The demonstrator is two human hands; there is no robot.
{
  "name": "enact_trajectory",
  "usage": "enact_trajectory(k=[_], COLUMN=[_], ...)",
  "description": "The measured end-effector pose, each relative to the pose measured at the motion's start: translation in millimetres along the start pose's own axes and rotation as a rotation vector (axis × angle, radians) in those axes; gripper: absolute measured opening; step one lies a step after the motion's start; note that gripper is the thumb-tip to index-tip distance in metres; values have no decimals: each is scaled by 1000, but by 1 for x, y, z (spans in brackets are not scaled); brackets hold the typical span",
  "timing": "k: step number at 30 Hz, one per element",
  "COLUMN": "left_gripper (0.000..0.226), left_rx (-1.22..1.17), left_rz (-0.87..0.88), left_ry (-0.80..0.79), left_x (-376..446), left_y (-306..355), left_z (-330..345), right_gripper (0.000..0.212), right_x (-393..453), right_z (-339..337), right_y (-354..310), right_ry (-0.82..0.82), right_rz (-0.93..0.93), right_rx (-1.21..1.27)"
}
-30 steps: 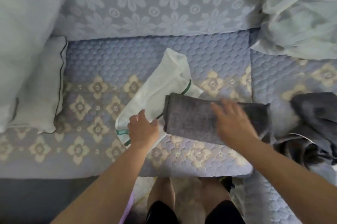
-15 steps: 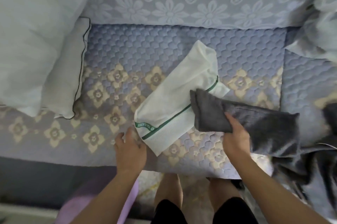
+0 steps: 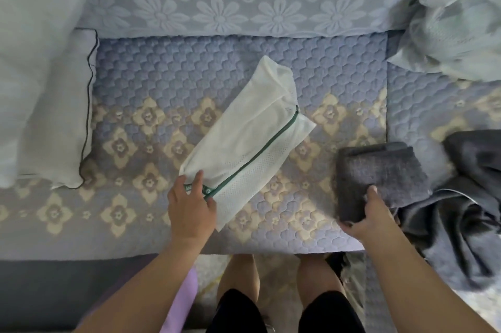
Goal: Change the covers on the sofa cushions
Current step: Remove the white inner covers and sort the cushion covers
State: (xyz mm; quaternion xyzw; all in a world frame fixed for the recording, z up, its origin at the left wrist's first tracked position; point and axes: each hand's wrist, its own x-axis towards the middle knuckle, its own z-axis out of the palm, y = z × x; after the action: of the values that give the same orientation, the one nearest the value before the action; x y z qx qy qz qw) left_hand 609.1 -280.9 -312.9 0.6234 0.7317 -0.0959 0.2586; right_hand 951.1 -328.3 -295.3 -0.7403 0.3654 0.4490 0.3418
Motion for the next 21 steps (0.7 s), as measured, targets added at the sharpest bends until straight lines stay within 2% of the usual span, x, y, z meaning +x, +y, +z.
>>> enact_trajectory(k=[2, 4, 6, 8, 9, 10, 11, 12, 14, 15, 16, 19, 21], left_gripper=[57, 48, 40, 35, 34, 33, 34, 35, 36, 34, 30, 20, 13], left_rx=[98, 125, 126, 47, -62, -228, -398, -627, -983, -1100, -1180, -1320, -1410], left_rz=[180, 315, 304, 121, -31, -255, -483, -710, -999, -1078, -1069, -990, -923], left_ry=[69, 105, 131, 146, 163, 178, 168, 128, 83, -12, -104, -153, -202], left_x=[5, 9, 14, 14, 12, 10, 11, 10, 5, 4, 2, -8, -13], left_y=[-2, 1, 9, 16, 21, 24, 23, 20, 7, 2, -3, -13, -11], left_z=[1, 3, 3, 2, 0, -5, -5, -3, 1, 5, 7, 1, -2], right_gripper=[45, 40, 31, 39, 33, 30, 30, 30, 25, 25, 29, 45, 58], right_x=[6, 11, 18, 8, -9, -10, -12, -15, -22, -25, -28, -55, -73], right_z=[5, 6, 6, 8, 7, 2, -1, -1, 1, 4, 11, 40, 57], right_y=[-2, 0, 2, 0, 0, 3, 3, 6, 17, 25, 39, 77, 90], right_ry=[21, -14, -169, -236, -219, -161, -126, -66, -15, -12, -18, -65, 24], right_rz=[67, -10, -101, -133, -189, -283, -280, -210, -122, -140, -194, -350, -452], right_rx=[64, 113, 209, 250, 194, 82, -28, -75, -227, -338, -448, -749, -752])
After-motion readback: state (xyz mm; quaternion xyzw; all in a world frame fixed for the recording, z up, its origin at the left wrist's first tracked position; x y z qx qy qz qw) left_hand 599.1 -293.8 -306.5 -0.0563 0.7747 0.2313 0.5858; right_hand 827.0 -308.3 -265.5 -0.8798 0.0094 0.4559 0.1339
